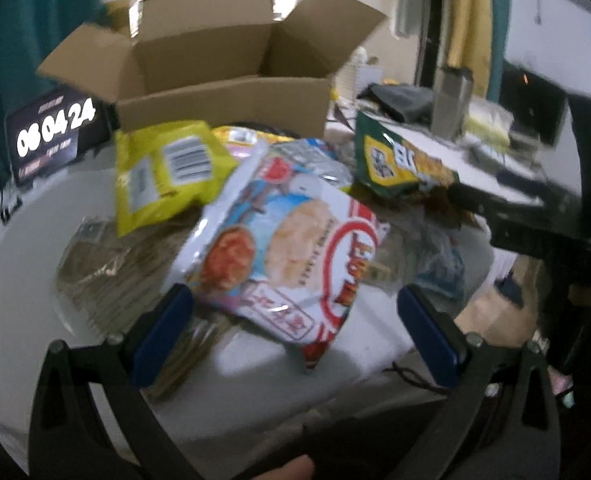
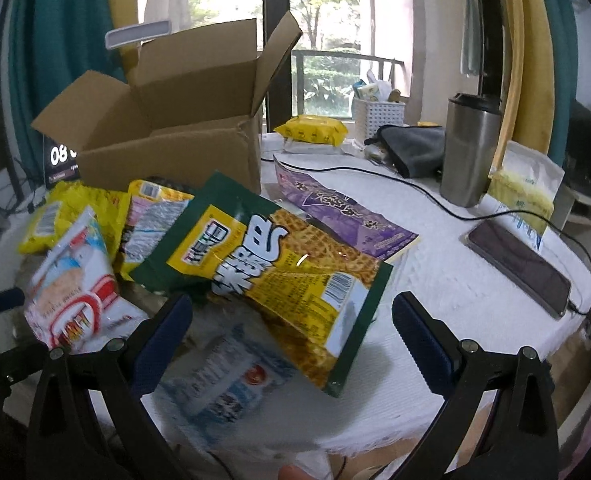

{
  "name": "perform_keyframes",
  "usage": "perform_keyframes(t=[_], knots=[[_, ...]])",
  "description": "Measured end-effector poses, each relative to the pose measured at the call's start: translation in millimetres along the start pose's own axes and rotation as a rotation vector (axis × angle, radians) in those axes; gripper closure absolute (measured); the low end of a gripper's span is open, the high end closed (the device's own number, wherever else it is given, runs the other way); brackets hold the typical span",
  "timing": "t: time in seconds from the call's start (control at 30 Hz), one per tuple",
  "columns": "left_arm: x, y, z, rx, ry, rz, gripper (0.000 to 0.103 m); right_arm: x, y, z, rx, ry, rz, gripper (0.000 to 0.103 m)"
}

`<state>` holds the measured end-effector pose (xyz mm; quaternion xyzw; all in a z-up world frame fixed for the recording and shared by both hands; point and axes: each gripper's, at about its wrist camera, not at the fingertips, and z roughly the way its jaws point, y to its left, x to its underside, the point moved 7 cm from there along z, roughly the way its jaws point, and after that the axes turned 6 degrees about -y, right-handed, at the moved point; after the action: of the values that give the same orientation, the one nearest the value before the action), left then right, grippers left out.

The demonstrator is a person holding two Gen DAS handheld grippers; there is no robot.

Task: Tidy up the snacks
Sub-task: 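Grasp the white-and-red shrimp flakes bag with the left gripper while the right grasps the green chips bag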

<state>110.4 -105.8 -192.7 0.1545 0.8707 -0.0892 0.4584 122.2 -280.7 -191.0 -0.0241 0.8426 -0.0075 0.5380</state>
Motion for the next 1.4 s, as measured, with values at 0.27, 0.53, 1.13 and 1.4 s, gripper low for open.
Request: perform_keyframes(t=[0.27,0.53,1.13,1.4], knots=[[-0.6,-25.2,19.5,-0.154,-0.032,0.289,0.001,3.3,8.5,16.1,0.020,-0.029,-0.182,0.001],[-3.3,-8.7,37.7,-0.210,0.001,0.315,0.016,5.8,28.5,36.5,0.004,-0.030,-0.336,0.005],[-6.5,-15.0,11.4,-0.112,-0.102,0.295,0.053,9.2,44.8,46.1,-0.033,-0.002,-0.414,0.052],[-16.7,-5.2,-4.5,-0.078,-0.160,0.210,0.062,5.4,43.3,42.1,-0.021,-0.034,-0.445,0.068]])
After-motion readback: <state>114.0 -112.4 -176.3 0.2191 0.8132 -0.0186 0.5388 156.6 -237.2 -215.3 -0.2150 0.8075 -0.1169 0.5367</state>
